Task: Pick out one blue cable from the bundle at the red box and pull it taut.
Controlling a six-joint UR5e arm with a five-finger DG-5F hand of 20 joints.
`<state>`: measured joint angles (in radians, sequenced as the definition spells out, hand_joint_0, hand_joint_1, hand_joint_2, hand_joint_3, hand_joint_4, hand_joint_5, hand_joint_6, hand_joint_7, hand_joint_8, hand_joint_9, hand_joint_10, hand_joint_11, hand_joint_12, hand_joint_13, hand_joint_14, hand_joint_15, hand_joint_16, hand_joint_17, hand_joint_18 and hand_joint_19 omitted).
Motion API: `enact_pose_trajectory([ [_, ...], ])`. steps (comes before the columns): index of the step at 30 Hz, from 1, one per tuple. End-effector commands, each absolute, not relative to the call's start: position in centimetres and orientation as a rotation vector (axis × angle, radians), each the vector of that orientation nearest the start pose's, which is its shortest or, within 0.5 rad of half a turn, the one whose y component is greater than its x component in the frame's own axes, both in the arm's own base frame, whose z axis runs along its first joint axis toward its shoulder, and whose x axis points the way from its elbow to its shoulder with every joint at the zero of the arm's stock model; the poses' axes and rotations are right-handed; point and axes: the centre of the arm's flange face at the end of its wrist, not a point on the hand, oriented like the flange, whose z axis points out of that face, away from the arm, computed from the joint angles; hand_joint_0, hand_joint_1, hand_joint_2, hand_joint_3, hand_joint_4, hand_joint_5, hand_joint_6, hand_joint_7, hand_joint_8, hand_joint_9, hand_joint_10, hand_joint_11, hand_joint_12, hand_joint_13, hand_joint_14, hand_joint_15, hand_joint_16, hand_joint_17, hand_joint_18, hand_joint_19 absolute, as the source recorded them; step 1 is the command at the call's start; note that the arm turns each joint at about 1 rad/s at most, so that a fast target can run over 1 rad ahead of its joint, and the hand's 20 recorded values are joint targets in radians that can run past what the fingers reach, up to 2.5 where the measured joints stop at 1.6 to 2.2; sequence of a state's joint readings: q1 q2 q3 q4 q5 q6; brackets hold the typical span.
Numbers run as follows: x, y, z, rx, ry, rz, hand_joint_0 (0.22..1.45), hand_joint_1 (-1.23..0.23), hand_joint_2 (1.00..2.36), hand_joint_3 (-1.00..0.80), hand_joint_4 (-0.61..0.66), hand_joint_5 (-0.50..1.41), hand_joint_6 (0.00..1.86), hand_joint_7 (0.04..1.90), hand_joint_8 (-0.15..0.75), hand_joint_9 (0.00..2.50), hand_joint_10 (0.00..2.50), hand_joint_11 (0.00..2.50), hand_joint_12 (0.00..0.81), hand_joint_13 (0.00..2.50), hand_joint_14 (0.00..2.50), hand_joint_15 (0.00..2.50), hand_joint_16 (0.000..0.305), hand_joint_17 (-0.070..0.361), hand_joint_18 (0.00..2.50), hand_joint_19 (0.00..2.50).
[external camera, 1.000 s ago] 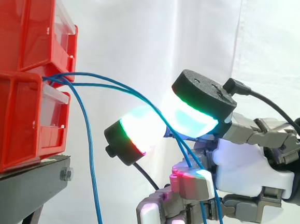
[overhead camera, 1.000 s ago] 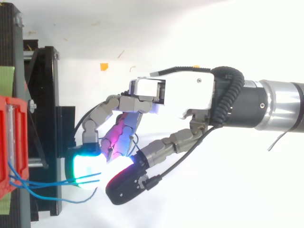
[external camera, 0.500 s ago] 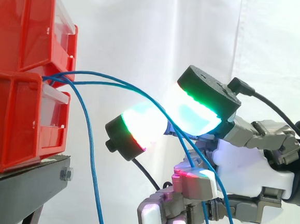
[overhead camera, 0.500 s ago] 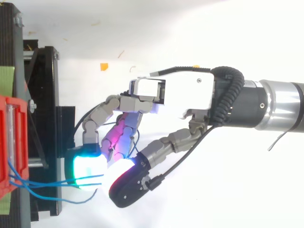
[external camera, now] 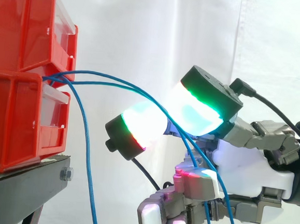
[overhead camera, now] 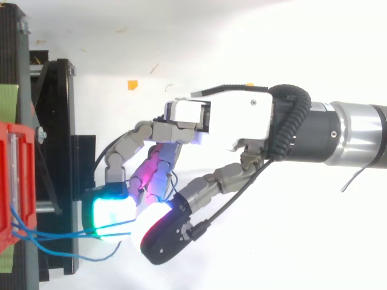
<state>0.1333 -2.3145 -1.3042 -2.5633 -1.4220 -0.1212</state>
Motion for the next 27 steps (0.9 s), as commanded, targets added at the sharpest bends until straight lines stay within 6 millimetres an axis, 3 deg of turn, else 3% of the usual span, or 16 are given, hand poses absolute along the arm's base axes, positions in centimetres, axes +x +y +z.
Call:
enact_pose_trajectory([
  [1, 75.69, -4.78, 20.63, 1.068, 1.17, 1.159, 0.57, -0.56, 1.0, -0.5, -0.11, -0.1, 0.87, 0.82, 0.284, 1.32, 0.03, 0.84, 0.343, 0.95, 0.02, 0.44, 0.049, 0.11, 0.87, 0.7],
  [8, 75.74, -4.77, 20.59, 1.069, 1.17, 1.16, 0.47, -0.51, 1.0, -0.5, -0.05, -0.09, 0.82, 0.8, 0.312, 1.31, 0.03, 0.8, 0.378, 0.96, 0.02, 0.42, 0.058, 0.13, 0.89, 0.68],
  [14, 75.69, -4.78, 20.63, 1.068, 1.17, 1.159, 0.43, -0.63, 1.0, -0.5, -0.03, -0.09, 0.82, 0.79, 0.325, 1.32, 0.03, 0.81, 0.396, 0.97, 0.01, 0.41, 0.061, 0.137, 0.93, 0.66],
  [21, 75.7, -4.78, 20.52, 1.069, 1.171, 1.159, 0.6, -0.78, 1.0, -0.5, -0.1, -0.11, 0.82, 0.86, 0.286, 1.29, 0.03, 0.84, 0.34, 0.93, 0.02, 0.43, 0.049, 0.11, 0.86, 0.69],
  [27, 75.73, -4.77, 20.7, 1.067, 1.169, 1.16, 0.65, -0.84, 1.02, -0.31, -0.13, -0.13, 0.86, 0.88, 0.286, 1.28, 0.03, 0.84, 0.341, 0.94, 0.02, 0.42, 0.048, 0.108, 0.86, 0.69],
])
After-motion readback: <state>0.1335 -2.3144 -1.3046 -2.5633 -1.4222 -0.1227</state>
